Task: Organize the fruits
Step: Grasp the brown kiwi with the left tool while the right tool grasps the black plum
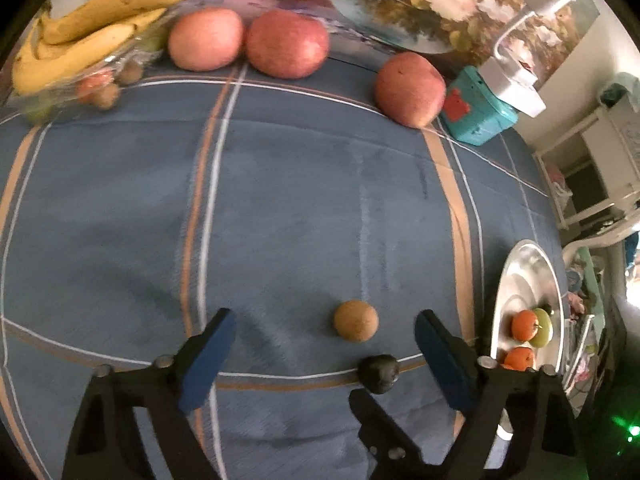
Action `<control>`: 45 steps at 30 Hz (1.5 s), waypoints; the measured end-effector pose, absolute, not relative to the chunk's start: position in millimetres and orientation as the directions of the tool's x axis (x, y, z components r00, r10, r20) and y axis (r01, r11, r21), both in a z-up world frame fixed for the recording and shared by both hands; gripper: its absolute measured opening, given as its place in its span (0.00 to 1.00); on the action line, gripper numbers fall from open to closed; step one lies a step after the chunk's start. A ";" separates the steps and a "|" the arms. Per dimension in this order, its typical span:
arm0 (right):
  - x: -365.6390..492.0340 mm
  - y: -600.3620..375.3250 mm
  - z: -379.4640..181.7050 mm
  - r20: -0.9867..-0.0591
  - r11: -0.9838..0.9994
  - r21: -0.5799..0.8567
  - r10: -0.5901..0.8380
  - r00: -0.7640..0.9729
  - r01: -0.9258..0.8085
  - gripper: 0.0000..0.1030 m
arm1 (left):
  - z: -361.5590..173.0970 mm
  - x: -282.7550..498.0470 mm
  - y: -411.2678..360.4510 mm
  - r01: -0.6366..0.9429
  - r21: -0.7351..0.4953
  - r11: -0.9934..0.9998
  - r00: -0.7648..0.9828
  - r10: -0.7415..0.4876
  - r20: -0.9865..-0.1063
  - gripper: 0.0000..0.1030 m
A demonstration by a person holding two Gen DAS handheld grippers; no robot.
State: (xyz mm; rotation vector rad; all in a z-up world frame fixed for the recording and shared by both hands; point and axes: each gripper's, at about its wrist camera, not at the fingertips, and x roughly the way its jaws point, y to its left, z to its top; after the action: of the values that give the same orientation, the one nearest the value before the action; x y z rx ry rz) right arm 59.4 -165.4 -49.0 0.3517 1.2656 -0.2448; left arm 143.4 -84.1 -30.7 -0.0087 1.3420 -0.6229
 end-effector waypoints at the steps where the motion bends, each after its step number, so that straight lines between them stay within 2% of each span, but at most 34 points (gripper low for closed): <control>1: 58.8 -165.2 -49.4 -0.958 0.920 0.124 0.014 0.287 0.371 0.85 | -31.8 143.2 -87.1 0.422 -0.360 0.832 0.083 -0.431 -0.899 0.78; 3: 55.5 -166.0 -49.7 -0.958 0.921 0.122 0.012 0.286 0.371 0.85 | -32.3 140.7 -89.1 0.433 -0.364 0.825 0.075 -0.435 -0.897 0.71; 5: 55.8 -166.4 -49.2 -0.958 0.922 0.122 0.014 0.286 0.367 0.85 | -33.3 140.1 -92.7 0.437 -0.384 0.813 0.059 -0.452 -0.890 0.59; 9: 58.0 -160.2 -46.0 -0.957 0.922 0.123 0.011 0.291 0.368 0.85 | -35.6 139.6 -98.0 0.440 -0.402 0.803 0.041 -0.466 -0.884 0.47; 11: 55.4 -160.0 -44.9 -0.956 0.921 0.123 0.010 0.293 0.369 0.85 | -35.3 137.4 -97.0 0.444 -0.398 0.803 0.042 -0.462 -0.886 0.32; 13: 51.1 -159.9 -42.9 -0.956 0.922 0.124 0.011 0.294 0.368 0.85 | -35.4 136.1 -95.7 0.440 -0.404 0.802 0.041 -0.468 -0.883 0.21; 17: 49.6 -158.2 -41.9 -0.956 0.924 0.122 0.011 0.292 0.363 0.85 | -34.3 136.1 -91.8 0.432 -0.410 0.803 0.043 -0.472 -0.880 0.17; 20: 49.3 -156.9 -41.8 -0.955 0.925 0.125 0.014 0.296 0.358 0.85 | -30.3 139.6 -82.6 0.407 -0.405 0.819 0.063 -0.467 -0.882 0.08; 23: 49.1 -153.9 -42.0 -0.952 0.929 0.132 0.021 0.304 0.346 0.85 | -27.3 145.0 -72.8 0.382 -0.383 0.841 0.089 -0.446 -0.891 0.08; 30: 51.3 -152.7 -39.2 -0.946 0.930 0.144 0.029 0.323 0.337 0.85 | -29.2 153.1 -60.9 0.339 -0.451 0.826 0.084 -0.504 -0.860 0.11; 31: 49.6 -152.7 -38.1 -0.945 0.929 0.147 0.030 0.326 0.340 0.85 | -29.7 152.4 -61.8 0.344 -0.471 0.812 0.068 -0.522 -0.850 0.15; 33: 47.8 -155.6 -38.4 -0.944 0.923 0.161 0.040 0.329 0.349 0.85 | -28.7 151.3 -65.5 0.358 -0.474 0.804 0.062 -0.527 -0.847 0.29; 34: 47.0 -156.1 -39.3 -0.944 0.922 0.166 0.045 0.327 0.351 0.85 | -28.2 149.7 -68.1 0.373 -0.468 0.801 0.065 -0.526 -0.848 0.41; 35: 46.4 -156.6 -40.3 -0.945 0.921 0.167 0.048 0.322 0.351 0.85 | -27.3 148.9 -71.2 0.386 -0.466 0.797 0.066 -0.527 -0.847 0.44; 42: 43.0 -155.8 -36.9 -0.946 0.923 0.164 0.047 0.322 0.347 0.85 | -32.0 140.8 -89.7 0.444 -0.425 0.788 0.061 -0.500 -0.864 0.42; 45: 39.0 -155.5 -34.7 -0.947 0.928 0.146 0.031 0.319 0.344 0.85 | -35.7 138.6 -93.7 0.457 -0.417 0.786 0.043 -0.488 -0.872 0.32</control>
State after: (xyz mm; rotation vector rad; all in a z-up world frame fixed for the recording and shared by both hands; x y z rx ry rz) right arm 39.0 -155.5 -34.7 0.3497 1.2356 -0.2114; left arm 138.6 -93.7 -35.7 -0.0276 1.3459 -0.7227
